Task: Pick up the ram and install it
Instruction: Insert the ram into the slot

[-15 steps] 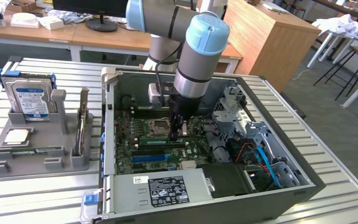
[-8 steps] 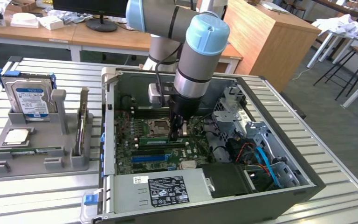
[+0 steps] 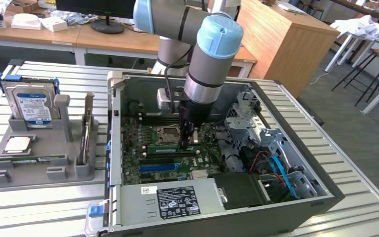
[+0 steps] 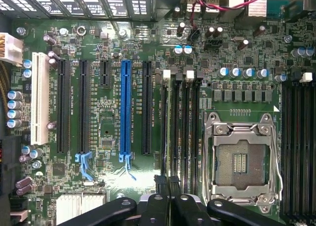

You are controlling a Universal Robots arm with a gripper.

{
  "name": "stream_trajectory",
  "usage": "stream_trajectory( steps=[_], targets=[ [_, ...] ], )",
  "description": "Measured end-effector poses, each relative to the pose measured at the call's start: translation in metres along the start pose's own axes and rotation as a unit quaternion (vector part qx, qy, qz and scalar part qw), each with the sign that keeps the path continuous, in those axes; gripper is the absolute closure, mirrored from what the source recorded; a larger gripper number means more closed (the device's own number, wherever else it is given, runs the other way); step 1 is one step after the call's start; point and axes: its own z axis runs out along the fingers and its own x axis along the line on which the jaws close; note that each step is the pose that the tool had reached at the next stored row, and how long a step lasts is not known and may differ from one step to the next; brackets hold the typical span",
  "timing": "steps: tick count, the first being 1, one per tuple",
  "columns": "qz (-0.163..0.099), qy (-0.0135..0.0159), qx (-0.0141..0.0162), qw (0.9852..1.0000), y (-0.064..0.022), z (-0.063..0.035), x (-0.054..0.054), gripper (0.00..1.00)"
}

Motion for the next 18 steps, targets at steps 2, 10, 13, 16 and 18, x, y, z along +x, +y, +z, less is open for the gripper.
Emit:
stream_trajectory(
  steps=[2, 10, 13, 16, 18],
  targets=[
    [-0.001, 0.0000, 0.0000, 1.0000, 0.0000, 0.0000, 0.0000, 0.88],
    [-0.002, 0.0000, -0.0001, 1.0000, 0.0000, 0.0000, 0.0000, 0.88],
    [-0.004, 0.0000, -0.0001, 1.0000, 0.0000, 0.0000, 0.0000, 0.88],
    [-0.005, 0.0000, -0.0002, 1.0000, 0.0000, 0.0000, 0.0000, 0.88],
    [-0.005, 0.0000, -0.0002, 1.0000, 0.0000, 0.0000, 0.0000, 0.88]
  ],
)
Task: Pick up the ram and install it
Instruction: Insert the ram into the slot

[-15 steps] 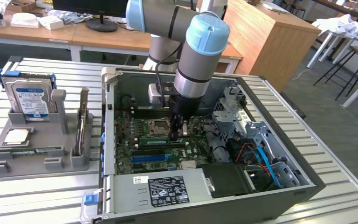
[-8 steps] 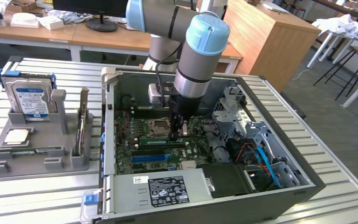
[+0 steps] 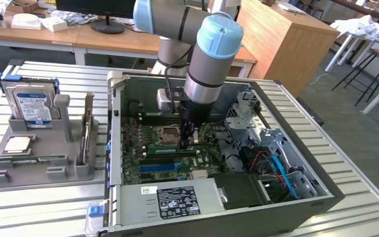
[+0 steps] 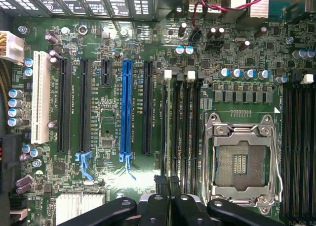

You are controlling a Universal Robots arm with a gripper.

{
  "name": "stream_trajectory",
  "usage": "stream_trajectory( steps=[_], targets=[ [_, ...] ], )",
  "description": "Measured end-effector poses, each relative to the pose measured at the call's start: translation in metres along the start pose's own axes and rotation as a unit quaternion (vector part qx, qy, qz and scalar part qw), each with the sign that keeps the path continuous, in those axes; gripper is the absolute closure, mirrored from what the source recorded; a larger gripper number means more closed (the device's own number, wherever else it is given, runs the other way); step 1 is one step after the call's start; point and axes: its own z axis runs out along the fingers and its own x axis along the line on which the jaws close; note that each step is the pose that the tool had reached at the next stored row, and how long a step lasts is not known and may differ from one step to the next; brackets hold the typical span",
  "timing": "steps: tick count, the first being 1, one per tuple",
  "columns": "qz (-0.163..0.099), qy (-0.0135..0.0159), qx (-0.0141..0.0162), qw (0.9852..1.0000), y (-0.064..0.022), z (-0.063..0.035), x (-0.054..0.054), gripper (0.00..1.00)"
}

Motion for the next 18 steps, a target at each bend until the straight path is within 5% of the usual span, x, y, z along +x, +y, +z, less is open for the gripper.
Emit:
stream_trajectory(
  steps=[18],
  targets=[
    [0.000, 0.0001, 0.0000, 1.0000, 0.0000, 0.0059, 0.0002, 0.88]
  ],
)
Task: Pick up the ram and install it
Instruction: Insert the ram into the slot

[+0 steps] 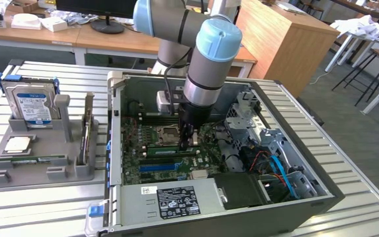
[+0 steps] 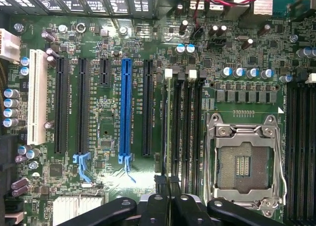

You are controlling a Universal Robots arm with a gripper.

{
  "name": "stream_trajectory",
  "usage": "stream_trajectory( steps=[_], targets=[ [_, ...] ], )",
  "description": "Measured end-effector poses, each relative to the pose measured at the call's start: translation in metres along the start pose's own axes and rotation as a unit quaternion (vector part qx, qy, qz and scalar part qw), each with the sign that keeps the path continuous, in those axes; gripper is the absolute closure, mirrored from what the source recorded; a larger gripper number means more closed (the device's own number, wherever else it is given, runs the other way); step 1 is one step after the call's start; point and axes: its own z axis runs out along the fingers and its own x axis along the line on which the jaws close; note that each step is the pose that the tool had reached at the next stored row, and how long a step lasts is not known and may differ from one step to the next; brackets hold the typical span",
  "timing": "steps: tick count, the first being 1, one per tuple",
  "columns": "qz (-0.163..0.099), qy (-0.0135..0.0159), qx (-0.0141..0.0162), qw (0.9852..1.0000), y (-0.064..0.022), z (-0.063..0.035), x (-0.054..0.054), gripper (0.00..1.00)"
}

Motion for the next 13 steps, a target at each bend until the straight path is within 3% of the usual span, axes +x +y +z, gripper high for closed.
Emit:
stream_trajectory(
  steps=[7, 13],
  targets=[
    [0.000, -0.0003, 0.0002, 1.0000, 0.0000, 0.0002, -0.0001, 0.87],
    [0.000, -0.0001, 0.0001, 1.0000, 0.0000, 0.0001, 0.0000, 0.63]
  ],
)
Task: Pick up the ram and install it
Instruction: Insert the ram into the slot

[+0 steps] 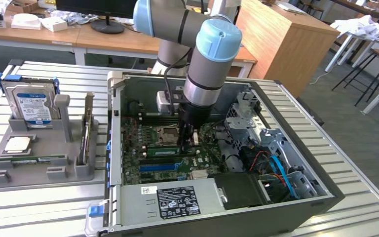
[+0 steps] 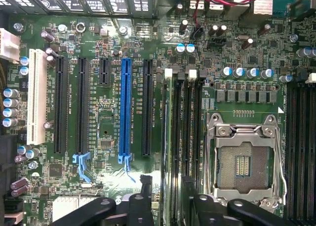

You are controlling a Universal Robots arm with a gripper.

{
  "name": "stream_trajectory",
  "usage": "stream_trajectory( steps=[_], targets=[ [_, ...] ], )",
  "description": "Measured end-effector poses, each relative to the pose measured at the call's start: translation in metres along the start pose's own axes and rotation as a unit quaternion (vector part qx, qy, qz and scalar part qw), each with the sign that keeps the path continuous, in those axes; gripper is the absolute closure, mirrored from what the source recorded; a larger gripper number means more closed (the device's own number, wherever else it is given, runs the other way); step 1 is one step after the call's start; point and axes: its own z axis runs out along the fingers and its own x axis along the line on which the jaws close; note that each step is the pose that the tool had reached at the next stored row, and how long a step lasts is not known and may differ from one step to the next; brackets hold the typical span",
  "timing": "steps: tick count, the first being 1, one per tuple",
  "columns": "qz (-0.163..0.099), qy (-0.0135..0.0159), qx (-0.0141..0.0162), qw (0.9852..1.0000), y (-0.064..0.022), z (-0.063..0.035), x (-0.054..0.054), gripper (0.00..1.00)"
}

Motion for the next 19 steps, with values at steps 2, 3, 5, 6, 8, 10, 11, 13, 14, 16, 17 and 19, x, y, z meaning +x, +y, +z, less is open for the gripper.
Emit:
stream_trajectory(
  steps=[2, 3, 5, 6, 8, 10, 11, 13, 14, 16, 17, 19],
  targets=[
    [0.000, 0.0000, 0.0000, 1.0000, 0.0000, 0.0000, 0.000, 0.63],
    [0.000, 0.0000, 0.0000, 1.0000, 0.0000, 0.0000, 0.000, 0.63],
    [0.000, 0.0000, 0.0000, 1.0000, 0.0000, 0.0000, 0.000, 0.63],
    [0.000, 0.0000, 0.0000, 1.0000, 0.0000, 0.0000, 0.000, 0.63],
    [0.000, 0.0001, 0.0000, 1.0000, 0.0000, -0.0012, 0.000, 0.63],
    [0.000, 0.0000, 0.0000, 1.0000, 0.0001, -0.0041, 0.000, 0.63],
    [0.000, -0.0001, 0.0000, 1.0000, 0.0001, -0.0060, 0.000, 0.63],
    [0.000, -0.0001, 0.0000, 1.0000, 0.0002, -0.0112, 0.000, 0.63],
    [0.000, -0.0001, 0.0000, 1.0000, 0.0002, -0.0140, 0.000, 0.63],
    [0.000, -0.0001, 0.0000, 1.0000, 0.0003, -0.0208, -0.001, 0.63],
    [0.000, -0.0001, 0.0000, 1.0000, 0.0004, -0.0244, -0.001, 0.63],
    [0.000, -0.0001, 0.0000, 1.0000, 0.0005, -0.0327, -0.001, 0.63]
  ],
)
